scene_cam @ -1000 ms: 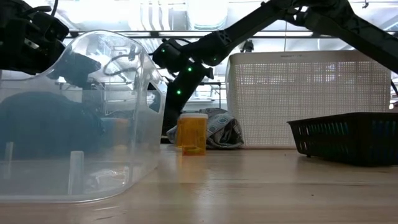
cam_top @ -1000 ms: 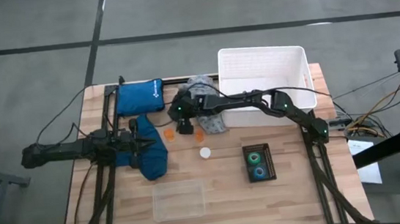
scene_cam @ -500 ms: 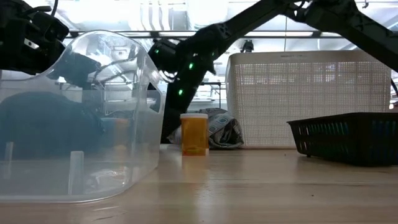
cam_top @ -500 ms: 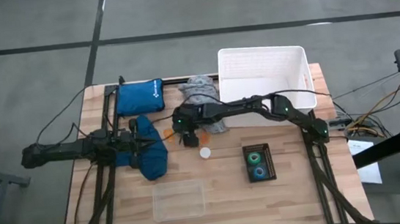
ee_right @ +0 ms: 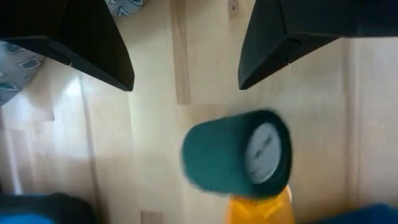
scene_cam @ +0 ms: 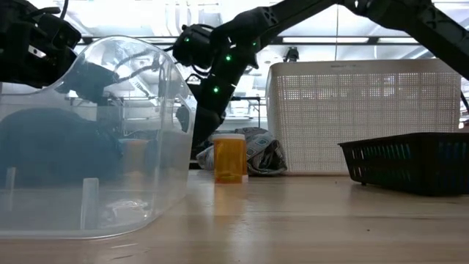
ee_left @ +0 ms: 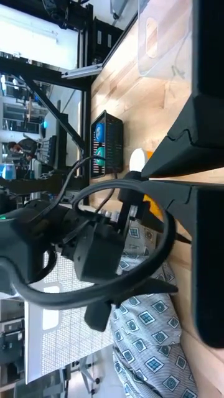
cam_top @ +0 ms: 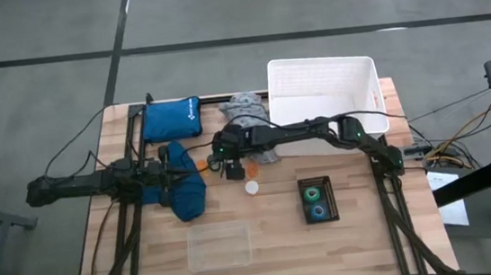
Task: Pick & place medical supplies in basket/bin
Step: Put the green bandage into the black bin
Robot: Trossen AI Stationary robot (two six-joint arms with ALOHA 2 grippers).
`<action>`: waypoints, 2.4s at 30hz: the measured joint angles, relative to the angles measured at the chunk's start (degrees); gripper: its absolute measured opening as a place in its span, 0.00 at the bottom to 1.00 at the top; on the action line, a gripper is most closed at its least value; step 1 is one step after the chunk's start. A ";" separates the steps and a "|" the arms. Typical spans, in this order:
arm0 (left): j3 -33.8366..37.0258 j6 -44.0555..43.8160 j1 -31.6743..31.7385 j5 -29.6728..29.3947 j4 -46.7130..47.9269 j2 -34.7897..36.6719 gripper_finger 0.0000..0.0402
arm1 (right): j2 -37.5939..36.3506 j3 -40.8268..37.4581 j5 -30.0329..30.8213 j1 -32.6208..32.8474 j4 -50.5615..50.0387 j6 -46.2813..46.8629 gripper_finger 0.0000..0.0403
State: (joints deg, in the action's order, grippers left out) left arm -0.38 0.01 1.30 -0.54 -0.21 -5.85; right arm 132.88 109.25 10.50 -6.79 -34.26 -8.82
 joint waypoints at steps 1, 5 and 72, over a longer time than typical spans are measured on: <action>0.00 0.00 0.00 -0.02 -0.02 0.00 0.06 | -0.25 0.00 0.03 0.07 0.08 -0.05 0.71; -0.01 0.00 0.00 -0.02 0.00 0.00 0.06 | -1.01 0.03 0.14 0.37 0.07 -0.14 0.71; -0.01 0.00 0.01 -0.03 -0.02 0.00 0.06 | 2.21 -2.60 13.10 9.28 10.34 3.29 0.65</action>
State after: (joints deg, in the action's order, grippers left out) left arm -0.39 0.01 1.31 -0.57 -0.23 -5.85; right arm 135.09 106.65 23.60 2.49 -23.92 -5.53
